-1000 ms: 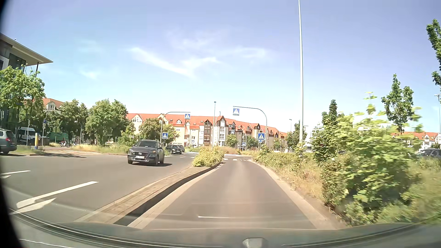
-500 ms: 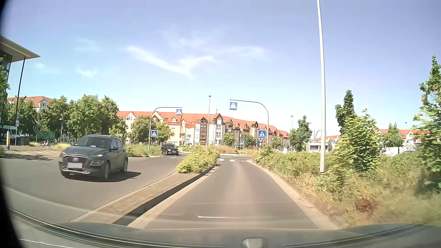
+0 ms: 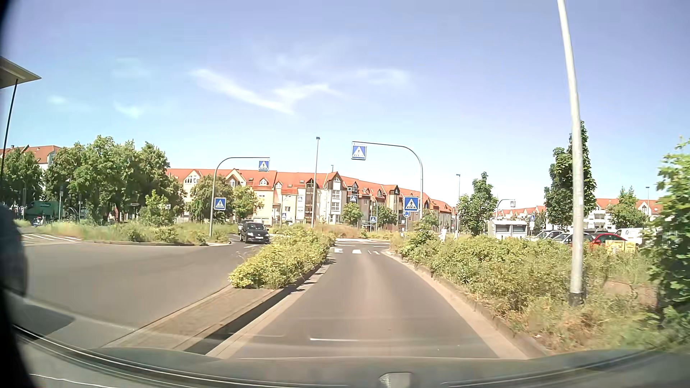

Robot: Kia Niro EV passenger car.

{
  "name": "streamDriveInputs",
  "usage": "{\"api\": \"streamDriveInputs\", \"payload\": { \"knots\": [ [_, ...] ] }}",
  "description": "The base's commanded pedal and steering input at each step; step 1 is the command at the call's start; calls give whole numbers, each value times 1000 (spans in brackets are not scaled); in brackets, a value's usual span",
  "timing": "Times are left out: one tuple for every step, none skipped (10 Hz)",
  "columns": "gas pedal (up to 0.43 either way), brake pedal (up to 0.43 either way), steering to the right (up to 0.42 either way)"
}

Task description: Follow the waypoints while adhering to traffic rules and regulations

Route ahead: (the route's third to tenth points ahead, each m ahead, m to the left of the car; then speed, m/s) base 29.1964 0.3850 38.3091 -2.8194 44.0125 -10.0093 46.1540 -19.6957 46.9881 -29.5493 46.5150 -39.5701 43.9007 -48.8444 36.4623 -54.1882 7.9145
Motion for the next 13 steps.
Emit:
{"api": "streamDriveInputs", "payload": {
  "knots": [
    [0, 18, 16],
    [0, 18, 16],
    [0, 18, 15],
    [0, 18, 14],
    [0, 30, 13],
    [0, 98, 12],
    [0, 152, 10],
    [0, 171, 7],
    [0, 220, 4],
    [0, 238, 1],
    [0, 268, -3],
    [0, 293, -6],
    [0, 305, -9]
  ]
}}
